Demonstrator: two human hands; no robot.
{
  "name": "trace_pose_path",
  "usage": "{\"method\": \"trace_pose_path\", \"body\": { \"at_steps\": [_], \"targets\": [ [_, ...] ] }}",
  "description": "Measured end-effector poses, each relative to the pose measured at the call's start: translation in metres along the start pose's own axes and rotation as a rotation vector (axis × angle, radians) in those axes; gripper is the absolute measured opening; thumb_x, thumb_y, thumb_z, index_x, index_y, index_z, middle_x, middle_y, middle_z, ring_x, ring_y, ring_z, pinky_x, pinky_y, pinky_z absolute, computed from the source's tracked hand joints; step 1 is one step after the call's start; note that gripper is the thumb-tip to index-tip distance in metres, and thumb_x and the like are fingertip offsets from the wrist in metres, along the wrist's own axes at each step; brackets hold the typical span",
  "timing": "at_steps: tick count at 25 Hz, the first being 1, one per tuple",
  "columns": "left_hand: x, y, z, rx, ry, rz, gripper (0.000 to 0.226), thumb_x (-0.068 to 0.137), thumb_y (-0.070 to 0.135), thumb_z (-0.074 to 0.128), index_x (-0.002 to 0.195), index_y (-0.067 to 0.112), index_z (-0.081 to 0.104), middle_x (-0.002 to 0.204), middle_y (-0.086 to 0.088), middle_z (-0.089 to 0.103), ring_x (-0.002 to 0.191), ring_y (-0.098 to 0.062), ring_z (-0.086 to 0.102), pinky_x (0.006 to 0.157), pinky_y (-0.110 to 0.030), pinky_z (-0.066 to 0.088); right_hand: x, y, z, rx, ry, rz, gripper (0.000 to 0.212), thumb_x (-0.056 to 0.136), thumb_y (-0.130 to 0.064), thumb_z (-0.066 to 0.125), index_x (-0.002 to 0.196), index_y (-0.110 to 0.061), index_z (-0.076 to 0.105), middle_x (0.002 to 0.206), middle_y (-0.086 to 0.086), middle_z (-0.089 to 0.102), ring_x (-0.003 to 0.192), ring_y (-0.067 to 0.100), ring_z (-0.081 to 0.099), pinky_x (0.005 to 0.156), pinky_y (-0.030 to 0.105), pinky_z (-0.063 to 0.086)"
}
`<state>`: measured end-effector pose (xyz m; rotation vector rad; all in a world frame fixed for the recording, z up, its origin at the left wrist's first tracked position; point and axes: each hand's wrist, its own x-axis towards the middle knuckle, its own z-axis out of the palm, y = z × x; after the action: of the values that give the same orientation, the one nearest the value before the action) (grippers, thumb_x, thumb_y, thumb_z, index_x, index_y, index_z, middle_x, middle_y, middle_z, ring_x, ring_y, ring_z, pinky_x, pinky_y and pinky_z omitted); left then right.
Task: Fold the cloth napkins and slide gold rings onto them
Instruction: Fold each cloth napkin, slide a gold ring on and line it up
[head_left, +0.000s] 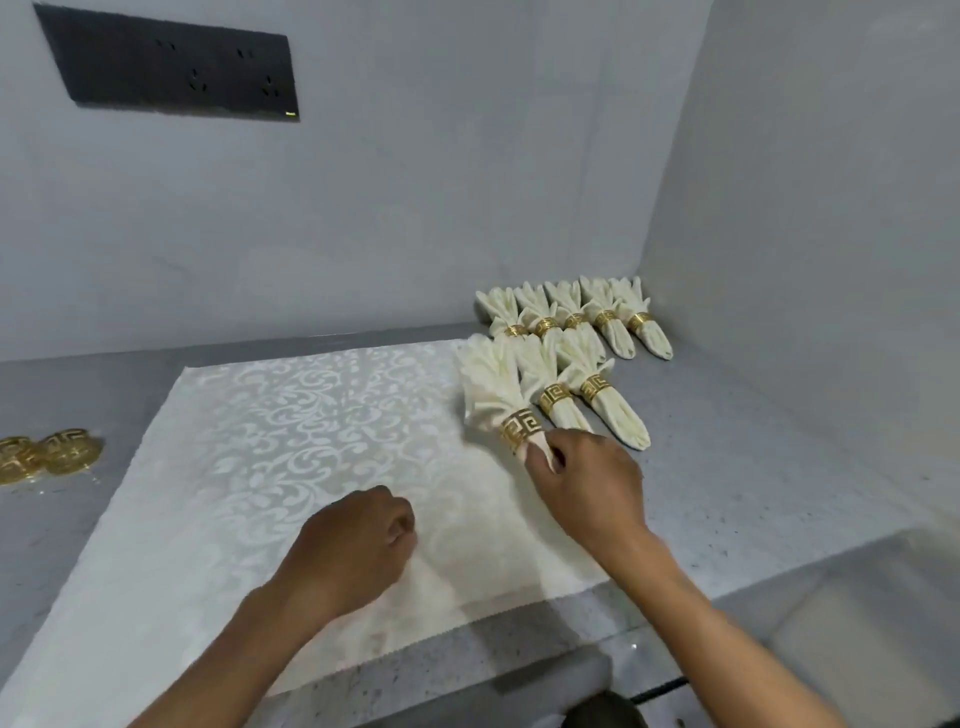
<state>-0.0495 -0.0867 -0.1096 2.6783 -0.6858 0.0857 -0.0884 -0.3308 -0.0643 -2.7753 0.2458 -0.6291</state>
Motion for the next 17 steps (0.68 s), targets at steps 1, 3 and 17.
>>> {"method": "trace_pose_path", "body": {
  "at_steps": [1,3,17],
  "targets": [
    [0.019,0.004,0.005,0.017,-0.006,0.017,0.024,0.097,0.040,0.044,0.109,0.032,0.063,0.111,0.018,0.057,0.103,-0.010,0.057,0.087,-0.031,0.047,0.020,0.021,-0.010,-0.012,0.051,0.018,0.041,0.092,-0.042,0.051,0.060,-0.022,0.037,0.060,-0.006,0.044,0.058,0.022,0.045,0.050,0.032,0.027],
    [0.043,0.008,0.023,0.086,-0.023,0.032,0.034,0.099,0.044,0.038,0.127,0.031,0.053,0.127,0.013,0.049,0.123,-0.017,0.047,0.099,-0.037,0.039,0.059,0.060,-0.026,-0.062,0.144,0.046,0.037,0.091,-0.038,0.051,0.060,-0.019,0.044,0.061,-0.002,0.051,0.058,0.024,0.049,0.051,0.031,0.029],
    [0.050,0.000,0.060,0.098,0.156,-0.001,0.065,0.088,0.061,0.014,0.139,0.039,0.047,0.152,0.012,0.037,0.135,-0.005,0.022,0.105,-0.026,0.011,0.138,0.186,0.048,-0.156,0.002,0.314,0.033,0.096,-0.042,0.047,0.076,-0.021,0.062,0.080,0.004,0.064,0.070,0.022,0.054,0.056,0.030,0.036]
  ]
}}
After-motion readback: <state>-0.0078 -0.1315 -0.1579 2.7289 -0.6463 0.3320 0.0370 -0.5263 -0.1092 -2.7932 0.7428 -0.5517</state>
